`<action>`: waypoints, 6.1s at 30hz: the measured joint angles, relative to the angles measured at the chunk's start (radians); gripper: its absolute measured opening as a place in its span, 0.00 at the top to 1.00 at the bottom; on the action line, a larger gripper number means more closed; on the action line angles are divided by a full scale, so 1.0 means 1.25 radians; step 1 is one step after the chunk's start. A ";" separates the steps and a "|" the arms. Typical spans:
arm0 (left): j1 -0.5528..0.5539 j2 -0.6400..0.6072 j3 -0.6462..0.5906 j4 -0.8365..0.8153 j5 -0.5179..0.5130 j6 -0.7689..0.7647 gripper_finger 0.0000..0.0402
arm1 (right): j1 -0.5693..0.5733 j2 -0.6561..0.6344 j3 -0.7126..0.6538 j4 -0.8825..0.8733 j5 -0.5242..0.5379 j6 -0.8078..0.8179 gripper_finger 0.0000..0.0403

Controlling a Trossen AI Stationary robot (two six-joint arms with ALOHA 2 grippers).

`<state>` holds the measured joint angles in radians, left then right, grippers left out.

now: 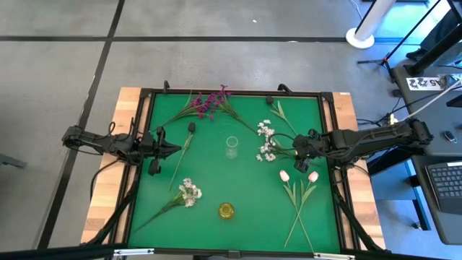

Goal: Sort flowers into vase by color
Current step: Put the middle right white flowers into the transparent vase, then put the pink tulip flower into the transparent vase

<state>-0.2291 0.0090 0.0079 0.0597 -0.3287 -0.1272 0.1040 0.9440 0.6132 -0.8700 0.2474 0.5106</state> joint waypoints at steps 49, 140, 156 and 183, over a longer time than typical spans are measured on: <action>0.000 0.000 0.000 0.000 0.000 0.000 1.00 | -0.167 0.366 0.004 0.192 -0.150 -0.123 0.56; 0.000 0.000 0.000 0.000 0.000 0.000 1.00 | -0.178 0.501 0.194 1.165 -0.297 -0.368 0.40; 0.000 0.000 0.000 0.000 0.000 0.000 1.00 | -0.178 0.274 0.194 0.831 -0.253 -0.392 0.25; 0.000 0.000 0.000 0.000 0.000 0.000 1.00 | -0.178 0.131 0.194 0.507 -0.156 -0.287 0.25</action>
<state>-0.2293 0.0090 0.0078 0.0597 -0.3286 -0.1272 -0.1184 1.1076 0.8555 -0.2359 0.0528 0.1523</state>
